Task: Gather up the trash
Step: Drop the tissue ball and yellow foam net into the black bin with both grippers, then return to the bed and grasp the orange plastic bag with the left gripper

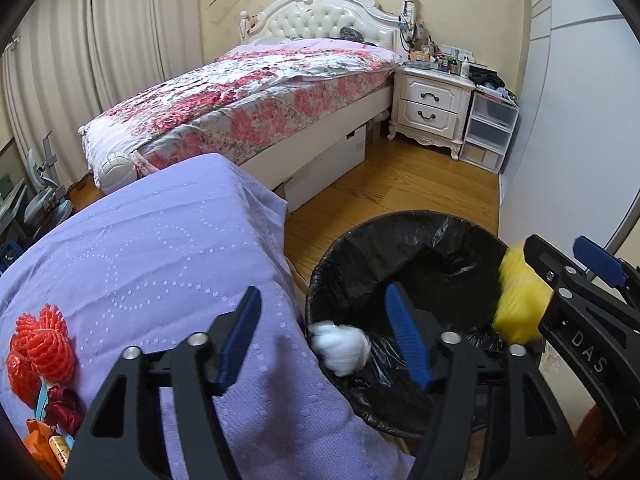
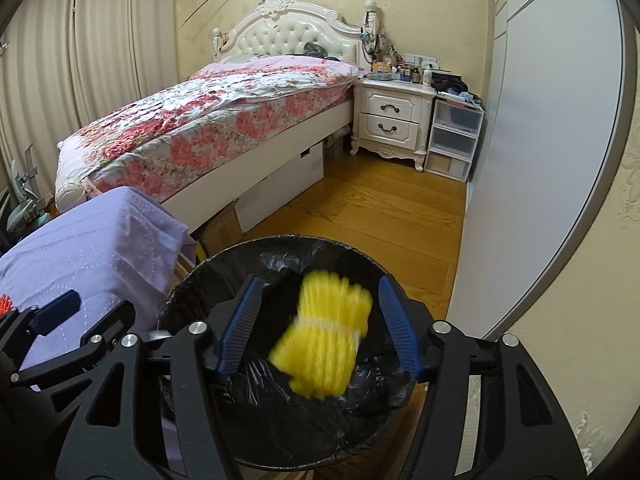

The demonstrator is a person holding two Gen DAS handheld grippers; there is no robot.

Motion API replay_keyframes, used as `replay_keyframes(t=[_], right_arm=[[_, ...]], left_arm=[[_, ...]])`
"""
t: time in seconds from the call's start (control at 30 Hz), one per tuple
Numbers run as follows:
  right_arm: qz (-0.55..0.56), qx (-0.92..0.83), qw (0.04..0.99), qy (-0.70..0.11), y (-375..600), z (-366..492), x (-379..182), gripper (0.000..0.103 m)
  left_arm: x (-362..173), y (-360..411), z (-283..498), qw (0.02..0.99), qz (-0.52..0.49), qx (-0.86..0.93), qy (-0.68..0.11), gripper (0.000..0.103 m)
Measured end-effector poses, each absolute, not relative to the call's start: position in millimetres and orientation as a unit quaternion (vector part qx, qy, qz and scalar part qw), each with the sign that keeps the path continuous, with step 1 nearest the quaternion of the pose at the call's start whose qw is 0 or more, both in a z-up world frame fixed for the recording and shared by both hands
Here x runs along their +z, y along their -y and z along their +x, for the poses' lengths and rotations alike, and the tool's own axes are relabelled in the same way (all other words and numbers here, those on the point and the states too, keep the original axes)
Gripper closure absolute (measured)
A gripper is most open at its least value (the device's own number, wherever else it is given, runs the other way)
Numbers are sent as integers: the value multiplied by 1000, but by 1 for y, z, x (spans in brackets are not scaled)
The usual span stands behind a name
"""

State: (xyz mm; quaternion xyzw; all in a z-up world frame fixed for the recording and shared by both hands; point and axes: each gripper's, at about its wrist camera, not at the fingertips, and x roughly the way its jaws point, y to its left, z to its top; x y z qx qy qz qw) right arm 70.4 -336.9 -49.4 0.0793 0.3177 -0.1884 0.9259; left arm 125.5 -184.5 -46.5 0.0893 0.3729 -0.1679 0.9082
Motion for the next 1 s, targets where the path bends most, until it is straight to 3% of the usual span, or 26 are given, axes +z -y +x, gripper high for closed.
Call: replay_keyframes(t=[0.2,1.0], right_arm=[[88,-199,924,-314,340,66,-44,41],[105,-130,931,-325,282,9,-34,39]], left_arm=[[-42,175,127,912,80,-156,-372,28],[-16,78,64,930,68,-96,-349,28]])
